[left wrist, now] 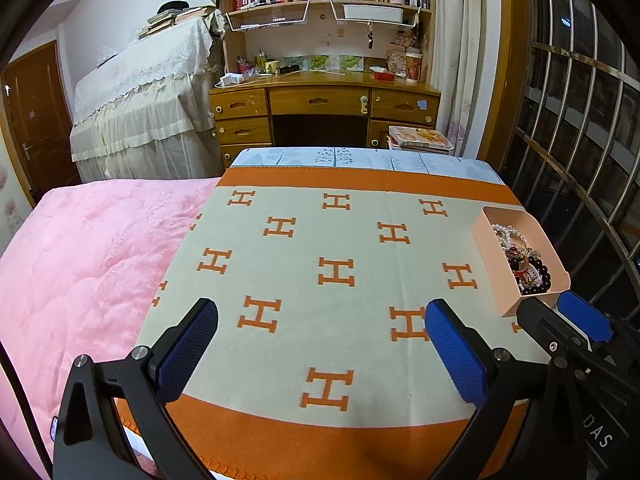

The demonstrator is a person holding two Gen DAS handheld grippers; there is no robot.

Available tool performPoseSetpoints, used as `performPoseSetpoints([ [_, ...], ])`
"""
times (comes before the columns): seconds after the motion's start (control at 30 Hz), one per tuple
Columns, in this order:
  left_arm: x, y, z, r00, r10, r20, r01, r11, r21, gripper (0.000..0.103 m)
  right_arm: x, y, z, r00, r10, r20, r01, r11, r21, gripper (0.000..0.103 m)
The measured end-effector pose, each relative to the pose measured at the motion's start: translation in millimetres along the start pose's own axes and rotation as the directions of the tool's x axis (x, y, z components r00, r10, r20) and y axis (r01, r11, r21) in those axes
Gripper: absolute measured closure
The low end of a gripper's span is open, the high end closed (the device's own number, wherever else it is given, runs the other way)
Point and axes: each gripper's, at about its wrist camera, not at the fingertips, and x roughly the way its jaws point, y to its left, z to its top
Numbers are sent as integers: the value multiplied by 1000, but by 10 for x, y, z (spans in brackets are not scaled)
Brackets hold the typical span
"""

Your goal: Organize jewelry

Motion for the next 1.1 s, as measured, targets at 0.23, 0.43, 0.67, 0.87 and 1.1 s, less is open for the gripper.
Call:
performPoseSetpoints([
  [0.23,5,4,-3,1000,0,0,0,1000,2,1,6,2,-7,1000,-4,3,4,1000,-1,44],
  [0.43,-1,-4,2,1000,0,0,0,1000,0,1,3,7,-8,1000,-6,5,6,1000,-3,44],
  [0.67,0,-1,0,1000,0,0,0,1000,0,1,7,-2,-12,1000,-4,3,4,1000,-1,44],
  [0.87,3,6,-1,1000,-1,0,1,1000,-1,1,7,0,-12,1000,-4,3,4,1000,-2,44],
  [1.1,-2,5,-2,1000,-2,-1,2,1000,1,1,3,0,-11,1000,-5,4,5,1000,0,44],
])
